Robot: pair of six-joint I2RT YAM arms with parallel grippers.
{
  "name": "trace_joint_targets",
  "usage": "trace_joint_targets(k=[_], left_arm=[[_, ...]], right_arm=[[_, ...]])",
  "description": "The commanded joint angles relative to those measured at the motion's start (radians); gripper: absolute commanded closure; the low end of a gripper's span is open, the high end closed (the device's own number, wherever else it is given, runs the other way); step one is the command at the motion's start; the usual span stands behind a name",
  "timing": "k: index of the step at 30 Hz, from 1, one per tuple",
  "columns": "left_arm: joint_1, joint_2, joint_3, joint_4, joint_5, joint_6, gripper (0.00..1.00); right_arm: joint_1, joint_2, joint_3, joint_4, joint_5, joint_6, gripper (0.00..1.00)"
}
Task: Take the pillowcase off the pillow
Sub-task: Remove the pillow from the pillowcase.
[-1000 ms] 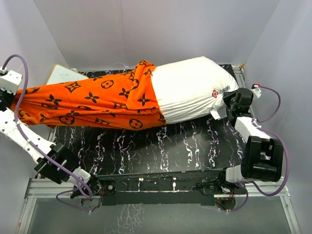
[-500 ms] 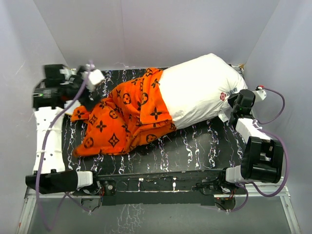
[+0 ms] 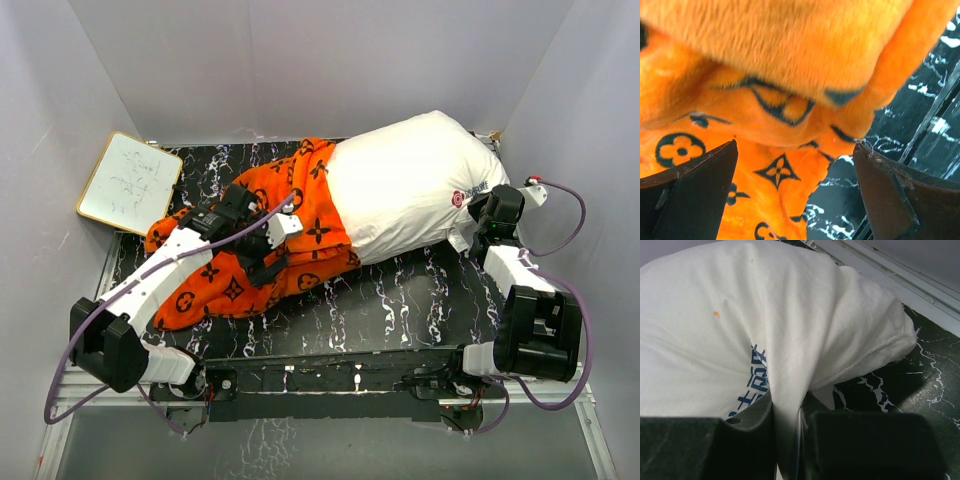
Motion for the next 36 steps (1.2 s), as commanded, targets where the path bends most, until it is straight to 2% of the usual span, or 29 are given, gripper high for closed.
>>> trace_joint_targets(k=[1, 6, 11, 12, 13, 15, 17, 18, 24, 31, 34, 36], left_arm=[[-0.042, 0.007, -0.057, 0.152, -0.002, -0.179, 0.03], [-0.059, 0.055, -0.122, 0.233, 0.066, -0.251, 0.03], [-0.063, 0.091, -0.174, 0.268, -0.013, -0.202, 0.03], [-0.063, 0.084, -0.187, 0.270, -0.040, -0.185, 0.07], [-0.063, 0.071, -0.203, 0.274, -0.081, -0.167, 0.19], [-0.056, 0.031, -0.233, 0.278, -0.169, -0.132, 0.47], [-0.019, -0.046, -0.255, 0.276, -0.228, -0.094, 0.86], [0.009, -0.085, -0.262, 0.274, -0.247, -0.081, 0.98], [0.245, -0.291, -0.179, 0.198, -0.254, 0.038, 1.00], [0.415, -0.434, -0.061, 0.080, -0.264, 0.200, 1.00], [0.458, -0.432, -0.037, 0.148, -0.392, 0.243, 1.00], [0.531, -0.409, 0.002, 0.208, -0.412, 0.265, 1.00]], right_arm=[[-0.014, -0.039, 0.008, -0.010, 0.082, -0.047, 0.92], [-0.009, -0.052, 0.011, -0.026, 0.083, -0.046, 0.92], [0.005, -0.054, 0.014, -0.035, 0.098, -0.053, 0.92], [0.005, -0.051, 0.017, -0.037, 0.102, -0.055, 0.92], [0.005, -0.048, 0.020, -0.039, 0.109, -0.062, 0.92], [0.004, -0.039, 0.025, -0.040, 0.131, -0.067, 0.92], [0.005, -0.028, 0.039, -0.044, 0.141, -0.072, 0.92], [0.006, -0.021, 0.049, -0.048, 0.144, -0.075, 0.92], [-0.004, 0.022, 0.072, -0.058, 0.169, -0.061, 0.92], [-0.058, 0.061, 0.058, -0.058, 0.129, 0.002, 0.92], [-0.080, 0.071, 0.054, -0.058, 0.124, 0.021, 0.92], [-0.089, 0.077, 0.052, -0.057, 0.118, 0.033, 0.92]])
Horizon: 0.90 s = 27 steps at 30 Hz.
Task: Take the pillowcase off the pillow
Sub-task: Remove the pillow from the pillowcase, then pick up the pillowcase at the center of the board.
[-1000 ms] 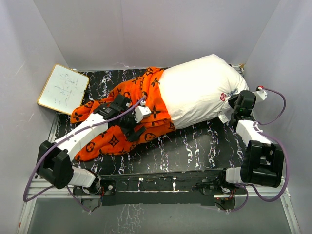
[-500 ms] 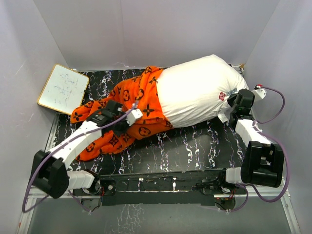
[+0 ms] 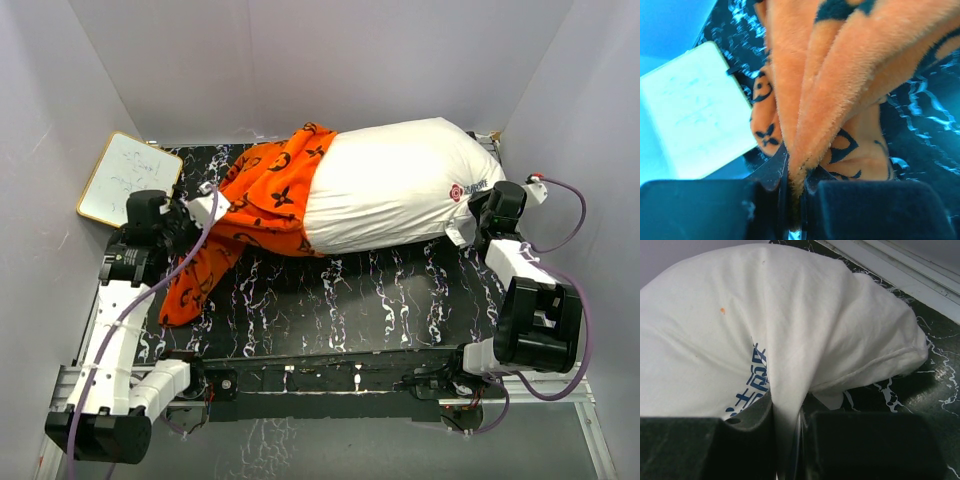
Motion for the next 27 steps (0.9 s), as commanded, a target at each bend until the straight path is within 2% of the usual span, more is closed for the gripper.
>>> trace_joint_targets(k=[1, 5, 7, 9, 11, 13, 18, 22, 27], left_arm=[[0.208, 0.019, 0.117, 0.088, -0.212, 0.105, 1.00], [0.448, 0.171, 0.335, 0.161, -0.134, 0.054, 1.00], [0.595, 0.267, 0.507, 0.163, -0.015, -0.028, 1.00], [0.662, 0.367, 0.718, 0.077, 0.111, -0.137, 1.00], [0.665, 0.426, 0.881, 0.006, 0.234, -0.235, 1.00], [0.665, 0.464, 0.973, 0.001, 0.387, -0.362, 1.00], [0.663, 0.439, 1.012, 0.285, 0.647, -0.691, 1.00], [0.663, 0.415, 1.070, 0.472, 0.710, -0.866, 1.00], [0.664, 0.404, 1.040, 0.542, 0.730, -0.944, 1.00]], right_arm=[[-0.076, 0.037, 0.005, -0.025, 0.146, 0.003, 0.92], [-0.082, 0.042, -0.006, -0.024, 0.134, 0.033, 0.92], [-0.083, 0.039, -0.018, -0.015, 0.120, 0.042, 0.92], [-0.083, 0.035, -0.029, -0.009, 0.104, 0.057, 0.92], [-0.083, 0.028, -0.043, -0.002, 0.090, 0.061, 0.92], [-0.081, 0.011, -0.056, 0.006, 0.079, 0.062, 0.92], [-0.067, -0.036, -0.085, 0.014, 0.053, 0.060, 0.92], [-0.055, -0.047, -0.096, 0.040, 0.019, 0.041, 0.92], [-0.041, -0.073, -0.082, 0.030, 0.010, 0.020, 0.92]])
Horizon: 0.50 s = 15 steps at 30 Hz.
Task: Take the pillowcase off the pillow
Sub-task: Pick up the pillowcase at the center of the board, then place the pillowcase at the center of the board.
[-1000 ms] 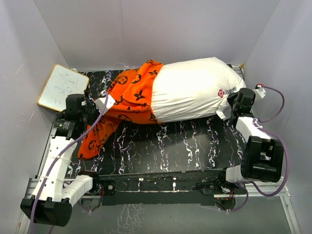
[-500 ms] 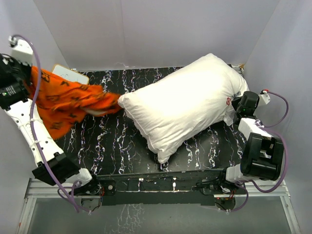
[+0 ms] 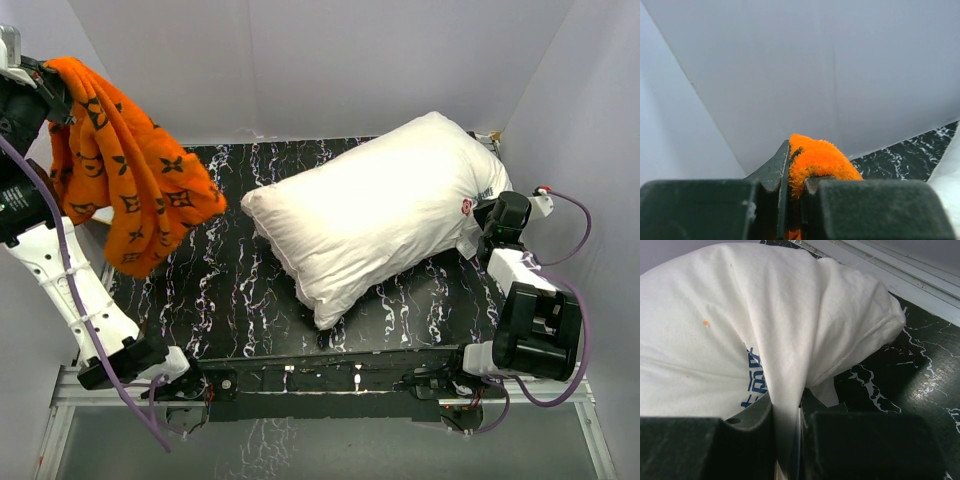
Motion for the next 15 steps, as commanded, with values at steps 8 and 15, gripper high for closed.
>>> trace_joint_targets(k=[8, 15], left_arm=[[-0.053, -0.074, -0.361, -0.005, -0.034, 0.093, 1.00], [-0.458, -0.104, -0.711, -0.188, -0.524, 0.481, 0.04]], right_arm=[[0.013, -0.106, 0.009, -0.044, 0.027, -0.044, 0.90], [0.018, -0.125, 0.004, -0.055, 0.023, -0.060, 0.70]])
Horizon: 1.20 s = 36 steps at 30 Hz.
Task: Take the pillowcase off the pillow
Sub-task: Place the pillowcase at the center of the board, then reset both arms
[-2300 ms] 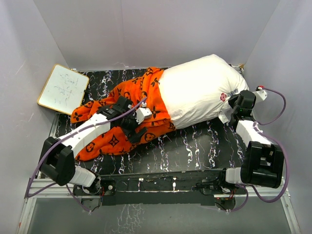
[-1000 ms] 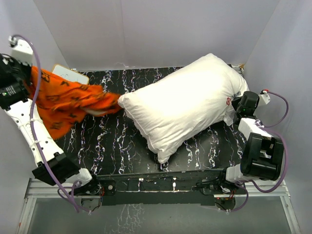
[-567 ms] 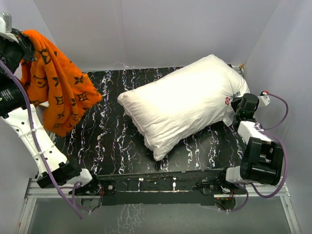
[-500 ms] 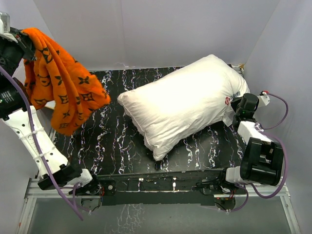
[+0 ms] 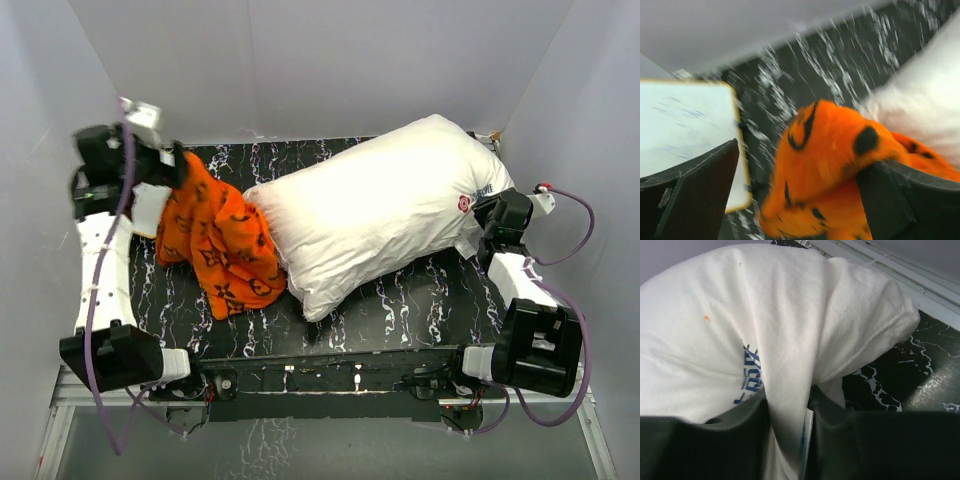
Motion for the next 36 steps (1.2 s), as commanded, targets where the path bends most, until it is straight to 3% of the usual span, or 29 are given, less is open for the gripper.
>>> trace_joint_targets(k=[1, 2, 4, 5, 10, 14, 17, 23, 29, 36], left_arm=[[-0.202, -0.013, -0.147, -0.134, -0.315, 0.219, 0.03], [-0.204, 0.005, -0.150, -0.154, -0.315, 0.190, 0.03], [-0.204, 0.032, -0.148, -0.174, -0.318, 0.124, 0.03], [-0.205, 0.032, -0.156, -0.162, -0.319, 0.092, 0.03], [-0.198, -0.027, -0.250, 0.019, -0.391, 0.004, 0.03], [-0.197, -0.032, -0.295, 0.082, -0.442, -0.040, 0.03], [-0.197, -0.039, -0.404, 0.147, -0.430, -0.077, 0.03], [-0.197, -0.049, -0.725, 0.429, -0.362, -0.142, 0.03], [-0.197, 0.049, -0.904, 0.648, -0.345, -0.193, 0.03], [-0.197, 0.128, -1.083, 1.019, -0.301, -0.293, 0.03]], right_arm=[[0.003, -0.044, 0.000, -0.006, 0.036, -0.033, 0.56], [0.006, -0.050, -0.001, -0.011, 0.050, -0.040, 0.45], [0.017, -0.066, -0.005, -0.021, 0.107, -0.052, 0.04], [0.023, -0.078, -0.005, -0.038, 0.152, -0.054, 0.02], [0.056, -0.133, -0.048, -0.060, 0.397, -0.056, 0.02], [0.066, -0.148, -0.106, -0.076, 0.483, -0.031, 0.02], [0.068, -0.160, -0.176, -0.011, 0.429, -0.071, 0.02], [0.082, -0.121, -0.262, 0.099, 0.379, -0.164, 0.02], [0.082, -0.121, -0.432, 0.448, 0.183, -0.296, 0.02], [0.082, 0.000, -0.511, 0.661, 0.113, -0.325, 0.02]])
